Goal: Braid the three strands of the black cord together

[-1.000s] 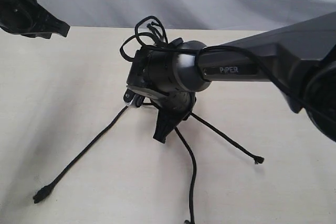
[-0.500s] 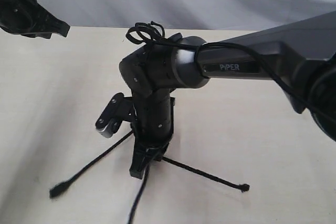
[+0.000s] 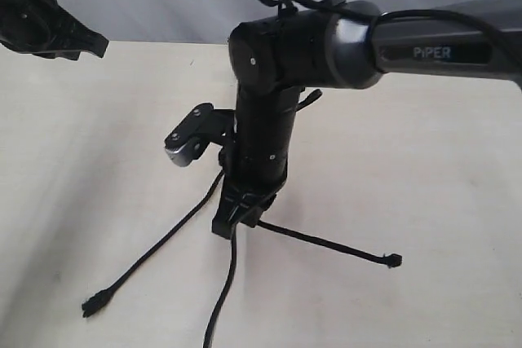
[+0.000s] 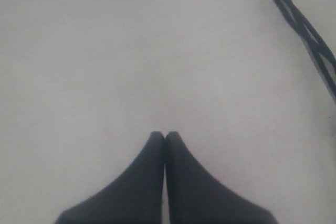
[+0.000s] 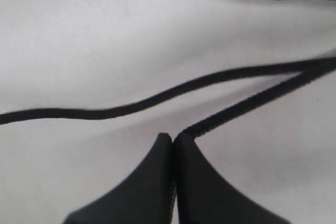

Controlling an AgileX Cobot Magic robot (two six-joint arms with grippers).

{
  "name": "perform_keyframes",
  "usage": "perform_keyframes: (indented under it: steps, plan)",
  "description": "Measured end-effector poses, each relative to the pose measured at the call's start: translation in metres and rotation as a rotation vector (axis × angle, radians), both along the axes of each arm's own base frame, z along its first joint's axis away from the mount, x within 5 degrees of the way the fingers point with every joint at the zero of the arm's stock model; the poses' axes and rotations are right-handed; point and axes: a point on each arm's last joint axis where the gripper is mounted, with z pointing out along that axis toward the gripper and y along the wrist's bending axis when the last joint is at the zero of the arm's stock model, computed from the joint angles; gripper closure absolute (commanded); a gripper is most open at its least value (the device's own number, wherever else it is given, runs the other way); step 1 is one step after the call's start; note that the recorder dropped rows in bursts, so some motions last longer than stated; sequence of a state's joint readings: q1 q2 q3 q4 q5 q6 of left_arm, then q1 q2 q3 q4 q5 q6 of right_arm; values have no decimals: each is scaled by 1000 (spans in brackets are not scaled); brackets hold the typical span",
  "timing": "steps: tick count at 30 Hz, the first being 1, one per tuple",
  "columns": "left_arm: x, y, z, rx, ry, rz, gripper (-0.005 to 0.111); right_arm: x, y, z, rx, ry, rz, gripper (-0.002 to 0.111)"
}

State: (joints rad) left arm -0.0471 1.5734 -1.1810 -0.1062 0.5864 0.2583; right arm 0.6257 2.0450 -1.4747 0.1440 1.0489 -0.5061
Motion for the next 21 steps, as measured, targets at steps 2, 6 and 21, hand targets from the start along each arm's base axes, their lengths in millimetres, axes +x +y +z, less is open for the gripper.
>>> perform_keyframes:
  steps: [2,6,21]
  plan:
    - [0,0,0,0,0,0,106,6,-8,0,0,2,-27,109]
    - [0,0,0,0,0,0,106,21,-30,-7,-8,15,-95,109]
    - [0,0,0,0,0,0,106,48,-64,-27,-7,-1,-215,108]
